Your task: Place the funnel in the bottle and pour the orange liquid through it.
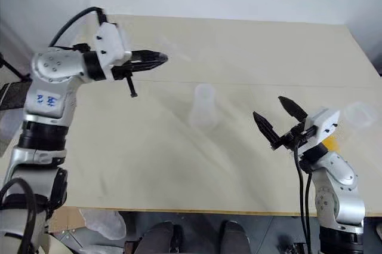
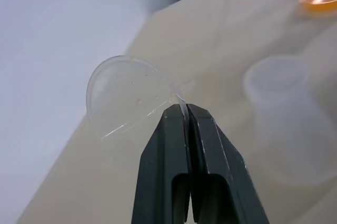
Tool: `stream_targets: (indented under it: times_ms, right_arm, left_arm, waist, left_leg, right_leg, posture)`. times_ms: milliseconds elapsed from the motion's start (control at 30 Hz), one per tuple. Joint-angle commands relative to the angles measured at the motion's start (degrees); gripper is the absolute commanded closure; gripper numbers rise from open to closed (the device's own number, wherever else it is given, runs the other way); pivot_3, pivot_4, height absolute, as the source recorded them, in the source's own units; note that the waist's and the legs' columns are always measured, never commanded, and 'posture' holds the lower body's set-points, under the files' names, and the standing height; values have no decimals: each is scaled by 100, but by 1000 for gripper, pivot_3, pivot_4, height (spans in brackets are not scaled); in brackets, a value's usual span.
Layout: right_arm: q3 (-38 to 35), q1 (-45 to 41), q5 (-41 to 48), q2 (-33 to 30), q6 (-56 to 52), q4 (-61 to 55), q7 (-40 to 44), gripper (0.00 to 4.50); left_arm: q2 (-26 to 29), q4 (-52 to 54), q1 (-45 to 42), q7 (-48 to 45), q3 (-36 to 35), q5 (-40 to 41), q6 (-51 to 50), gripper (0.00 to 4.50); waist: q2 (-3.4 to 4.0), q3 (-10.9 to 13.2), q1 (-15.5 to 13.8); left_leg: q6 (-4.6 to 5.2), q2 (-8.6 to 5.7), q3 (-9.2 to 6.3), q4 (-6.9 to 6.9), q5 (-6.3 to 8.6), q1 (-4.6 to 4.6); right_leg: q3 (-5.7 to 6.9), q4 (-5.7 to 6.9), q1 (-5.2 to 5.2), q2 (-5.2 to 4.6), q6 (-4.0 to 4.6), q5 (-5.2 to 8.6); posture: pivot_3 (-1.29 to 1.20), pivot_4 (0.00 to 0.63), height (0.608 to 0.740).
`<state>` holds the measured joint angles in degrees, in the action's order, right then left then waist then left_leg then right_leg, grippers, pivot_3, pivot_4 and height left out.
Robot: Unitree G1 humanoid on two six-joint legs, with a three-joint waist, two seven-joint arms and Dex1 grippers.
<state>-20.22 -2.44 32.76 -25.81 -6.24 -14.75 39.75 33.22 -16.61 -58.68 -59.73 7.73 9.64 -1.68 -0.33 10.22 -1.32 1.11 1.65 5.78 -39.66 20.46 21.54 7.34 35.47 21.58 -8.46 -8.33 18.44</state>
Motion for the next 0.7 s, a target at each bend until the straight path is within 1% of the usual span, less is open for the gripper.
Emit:
stream_targets:
  times_ms: [33, 233, 433, 533, 700]
  right_arm:
    - [-97, 194, 18, 128, 174, -326, -176, 0]
    - [11, 432, -33, 341, 266, -511, -338, 0]
    - [108, 470, -85, 429, 301, -560, -428, 0]
    - [143, 469, -85, 433, 324, -546, -448, 0]
    - [225, 425, -105, 455, 360, -477, -444, 0]
  left_arm:
    - [-110, -346, -595, -529, 265, -164, 265, 4468]
    - [-249, -611, -1006, -1035, 427, -228, 429, 4468]
    - [-249, -914, -1227, -1007, 370, -482, 738, 4468]
    - [-187, -1003, -1315, -1117, 344, -511, 802, 4468]
    - [53, -1044, -1330, -1570, 370, -483, 975, 4468]
  waist:
    - [1, 1, 27]
    - [4, 3, 68]
    - [4, 3, 51]
    - [4, 3, 10]
    - [5, 4, 10]
  left_leg:
    - [0, 0, 7, 2, 0, -1]
    - [0, 3, 19, 3, 0, -3]
    - [0, 4, 18, -4, 0, -2]
    - [1, 3, 17, -5, 0, -2]
    - [2, 3, 18, -5, 0, -2]
  right_leg:
    - [-4, -1, 3, 0, 0, 0]
    - [-16, 0, 11, 0, 0, 0]
    - [-19, 4, 11, 0, 0, 0]
    - [-19, 3, 11, -1, 0, 0]
    - [-19, 4, 11, -1, 0, 0]
  posture:
    - [0, 150, 740]
    - [0, 150, 740]
    - [0, 150, 740]
    - [0, 150, 740]
    - [0, 150, 740]
